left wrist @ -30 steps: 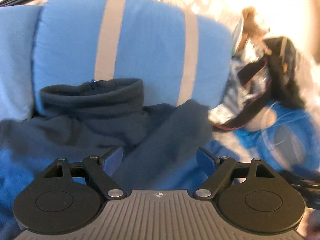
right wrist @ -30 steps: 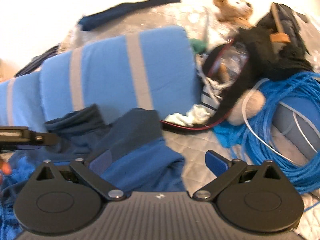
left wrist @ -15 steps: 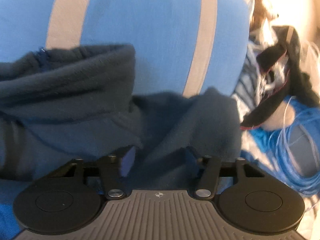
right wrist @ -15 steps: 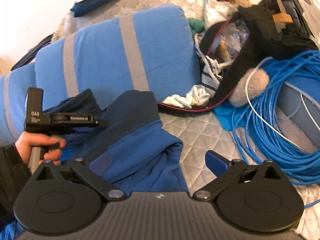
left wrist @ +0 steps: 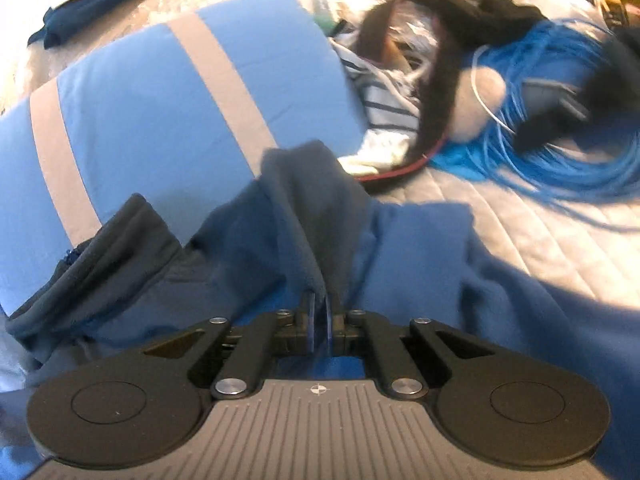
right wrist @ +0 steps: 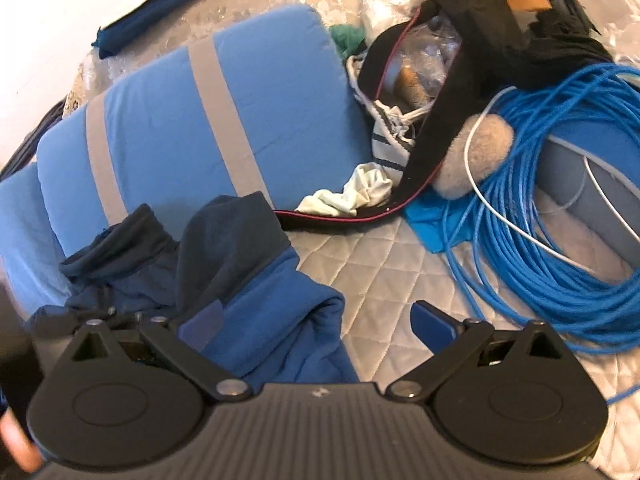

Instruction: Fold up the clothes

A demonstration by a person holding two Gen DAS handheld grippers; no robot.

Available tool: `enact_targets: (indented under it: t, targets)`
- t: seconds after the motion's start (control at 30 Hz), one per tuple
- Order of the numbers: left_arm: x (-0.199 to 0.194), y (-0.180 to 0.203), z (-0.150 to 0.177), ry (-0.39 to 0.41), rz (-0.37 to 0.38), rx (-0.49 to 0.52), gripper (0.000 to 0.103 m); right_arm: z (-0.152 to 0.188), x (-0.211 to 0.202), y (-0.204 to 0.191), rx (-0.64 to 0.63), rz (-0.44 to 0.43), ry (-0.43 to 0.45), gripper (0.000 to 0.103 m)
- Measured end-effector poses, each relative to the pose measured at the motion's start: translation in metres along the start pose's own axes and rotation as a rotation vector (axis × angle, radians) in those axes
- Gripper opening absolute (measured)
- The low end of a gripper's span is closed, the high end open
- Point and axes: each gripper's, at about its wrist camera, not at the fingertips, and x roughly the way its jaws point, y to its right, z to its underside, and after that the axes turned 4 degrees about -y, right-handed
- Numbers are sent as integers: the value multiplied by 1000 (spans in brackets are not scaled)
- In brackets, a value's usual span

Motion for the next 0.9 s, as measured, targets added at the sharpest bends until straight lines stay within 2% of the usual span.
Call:
enact_targets:
  t: [0.23, 0.33, 0.47, 0.7, 0.8, 0.87, 0.9]
  targets:
    - [-18, 40, 19, 6, -47, 153, 5, -28, 27, -25, -196, 1, 6, 103]
    - [-17, 48, 24, 0, -52, 172, 5, -36, 46, -42, -299, -1, -8, 103]
    - [-14, 55, 28, 0, -61, 195, 4, -58, 68, -60, -345, -29, -25, 103]
    - [-16, 54, 30, 11, -55, 178, 4, -97, 106, -93, -427, -78, -55, 100]
    - [-17, 53, 31, 17, -50, 180, 4, -115, 126, -100, -456, -94, -114, 91]
    - [-18, 52, 31, 20, -46, 180, 4, -127, 139, -102, -473, -110, -169, 90]
    - [-18, 52, 31, 22, -44, 180, 4, -133, 148, -102, -477, -151, -220, 89]
